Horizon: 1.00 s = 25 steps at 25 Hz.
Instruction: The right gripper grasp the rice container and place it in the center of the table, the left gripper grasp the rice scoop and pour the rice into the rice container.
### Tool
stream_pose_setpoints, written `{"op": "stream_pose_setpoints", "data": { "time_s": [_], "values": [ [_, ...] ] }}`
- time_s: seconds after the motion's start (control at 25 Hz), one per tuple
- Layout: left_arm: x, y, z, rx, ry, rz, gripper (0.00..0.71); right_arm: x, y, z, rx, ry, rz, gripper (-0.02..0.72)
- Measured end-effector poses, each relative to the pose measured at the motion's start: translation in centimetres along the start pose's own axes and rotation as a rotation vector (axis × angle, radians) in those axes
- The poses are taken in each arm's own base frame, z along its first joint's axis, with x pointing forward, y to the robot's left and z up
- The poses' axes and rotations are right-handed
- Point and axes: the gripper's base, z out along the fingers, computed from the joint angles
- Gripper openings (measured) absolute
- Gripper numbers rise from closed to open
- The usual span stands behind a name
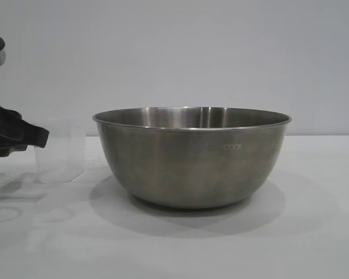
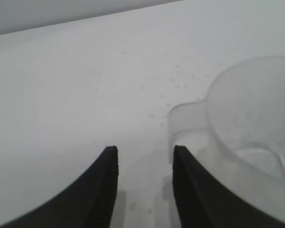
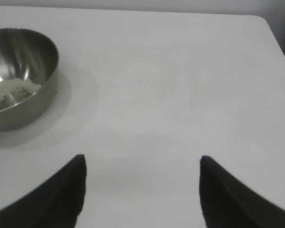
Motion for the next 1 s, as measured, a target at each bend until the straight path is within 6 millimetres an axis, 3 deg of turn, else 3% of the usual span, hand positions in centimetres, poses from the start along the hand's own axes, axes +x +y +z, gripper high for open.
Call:
{"op": "stream_pose_setpoints", "data": {
  "time_s": [0.32, 1.0],
  "values": [
    [-0.7, 0.5, -2.0, 0.02, -0.015, 0.003, 0.234, 0.0, 0.0, 0.0, 0.0, 0.0, 0.0, 0.414],
    [-4.5, 1.1, -6.7, 0.131, -0.194, 0.017, 0.234, 0.0, 0.0, 0.0, 0.0, 0.0, 0.0, 0.414]
  ]
}}
